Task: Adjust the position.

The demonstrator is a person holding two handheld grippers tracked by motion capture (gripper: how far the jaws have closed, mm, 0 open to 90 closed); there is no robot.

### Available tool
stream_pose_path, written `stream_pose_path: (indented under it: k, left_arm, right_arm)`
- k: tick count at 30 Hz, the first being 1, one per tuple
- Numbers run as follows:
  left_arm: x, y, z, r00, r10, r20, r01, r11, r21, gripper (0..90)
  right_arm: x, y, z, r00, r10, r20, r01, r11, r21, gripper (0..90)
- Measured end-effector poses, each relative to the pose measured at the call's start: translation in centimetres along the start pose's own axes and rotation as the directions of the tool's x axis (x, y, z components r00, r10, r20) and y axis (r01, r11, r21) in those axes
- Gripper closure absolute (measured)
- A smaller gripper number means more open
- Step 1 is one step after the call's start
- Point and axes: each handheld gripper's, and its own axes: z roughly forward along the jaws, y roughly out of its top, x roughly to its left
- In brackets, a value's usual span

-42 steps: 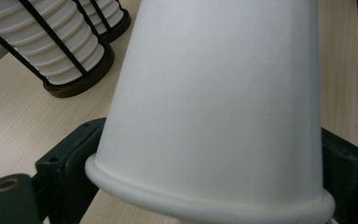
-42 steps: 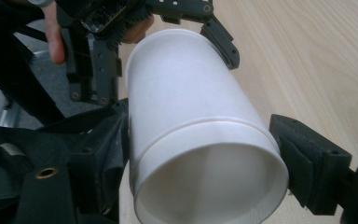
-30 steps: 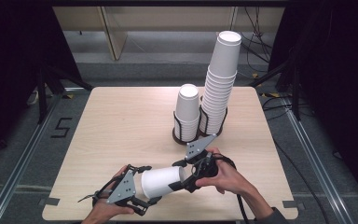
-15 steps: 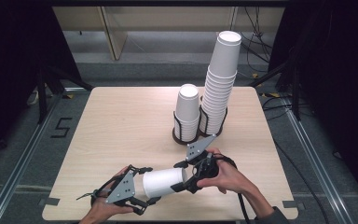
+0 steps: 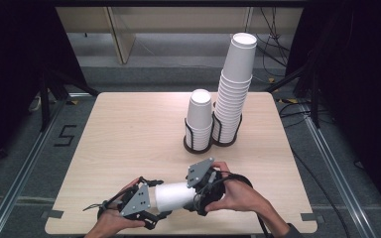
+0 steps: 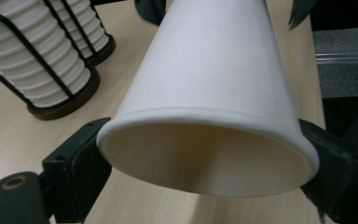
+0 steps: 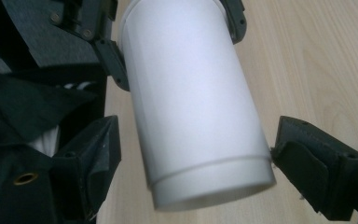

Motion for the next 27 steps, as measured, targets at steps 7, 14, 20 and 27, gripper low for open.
stream_pose_path:
  k: [7,14,20,27]
  left_arm:
    - [-0.5,0.5,0.1,0.9995,0.029,0.013,-0.029,0.9995,0.010,11.7]
    - [-0.7,0.5,0.2,0.9995,0.027,0.020,-0.027,0.9996,0.003,11.6]
    - [-0.2,-0.2,0.1,0.9981,-0.040,0.046,0.045,0.9935,-0.105,7.2]
    - [-0.1,-0.3,-0.3,0.9952,-0.081,0.055,0.091,0.9724,-0.215,6.3]
  right_arm:
    - [0.9,0.4,1.4,0.9969,-0.078,0.009,0.077,0.994,0.076,17.2]
    - [1.1,0.4,2.4,0.9942,-0.108,0.001,0.107,0.986,0.132,20.8]
    - [0.8,0.0,2.0,0.9967,-0.067,-0.046,0.071,0.995,0.077,21.5]
    - [-0.8,-1.3,1.3,0.9881,-0.064,-0.139,0.056,0.996,-0.065,21.4]
